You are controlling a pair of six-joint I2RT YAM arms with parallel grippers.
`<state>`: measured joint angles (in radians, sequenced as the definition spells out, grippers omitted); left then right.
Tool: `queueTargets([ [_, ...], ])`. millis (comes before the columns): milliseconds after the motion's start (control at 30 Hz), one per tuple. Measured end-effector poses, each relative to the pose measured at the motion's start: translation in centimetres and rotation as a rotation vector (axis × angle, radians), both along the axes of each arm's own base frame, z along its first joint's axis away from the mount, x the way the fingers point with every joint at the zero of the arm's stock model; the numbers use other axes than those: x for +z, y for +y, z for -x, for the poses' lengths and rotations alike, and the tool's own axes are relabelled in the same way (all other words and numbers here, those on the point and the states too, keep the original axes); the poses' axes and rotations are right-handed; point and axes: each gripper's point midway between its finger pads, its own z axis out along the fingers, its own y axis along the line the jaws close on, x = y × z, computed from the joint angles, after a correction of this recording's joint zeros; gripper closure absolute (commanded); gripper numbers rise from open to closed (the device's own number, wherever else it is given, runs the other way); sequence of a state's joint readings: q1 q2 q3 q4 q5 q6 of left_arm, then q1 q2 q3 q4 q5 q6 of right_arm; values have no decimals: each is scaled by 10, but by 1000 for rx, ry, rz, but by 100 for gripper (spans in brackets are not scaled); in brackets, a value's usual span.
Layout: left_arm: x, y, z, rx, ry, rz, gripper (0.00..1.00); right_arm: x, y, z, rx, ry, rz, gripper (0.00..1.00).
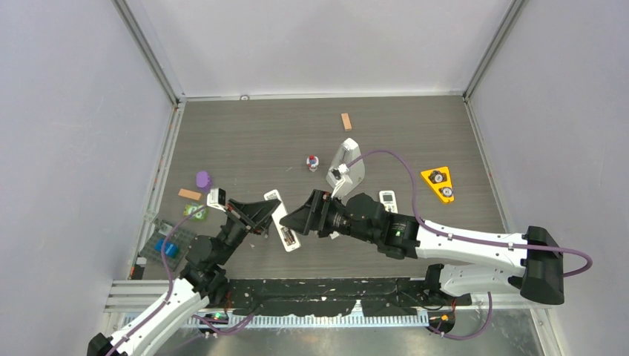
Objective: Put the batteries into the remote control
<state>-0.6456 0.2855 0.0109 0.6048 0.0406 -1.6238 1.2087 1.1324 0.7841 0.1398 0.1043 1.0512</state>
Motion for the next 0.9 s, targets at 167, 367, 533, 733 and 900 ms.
queueTargets([
  [167, -5, -1, -2, 1, 26, -6, 100, 1, 3, 3, 22, -3, -5, 23],
  [367, -7, -1, -3, -1, 39, -6, 100, -8, 7, 5, 41, 8, 14, 26],
  [533, -9, -1, -5, 15, 31, -23, 100, -9, 5, 4, 43, -17, 45, 25],
  [733, -51, -2, -18, 82, 75, -220, 100, -8, -19, -5, -4, -115, 154, 26],
  [900, -85, 2, -34, 153, 151, -495, 100, -21, -47, -19, -82, -182, 285, 34],
])
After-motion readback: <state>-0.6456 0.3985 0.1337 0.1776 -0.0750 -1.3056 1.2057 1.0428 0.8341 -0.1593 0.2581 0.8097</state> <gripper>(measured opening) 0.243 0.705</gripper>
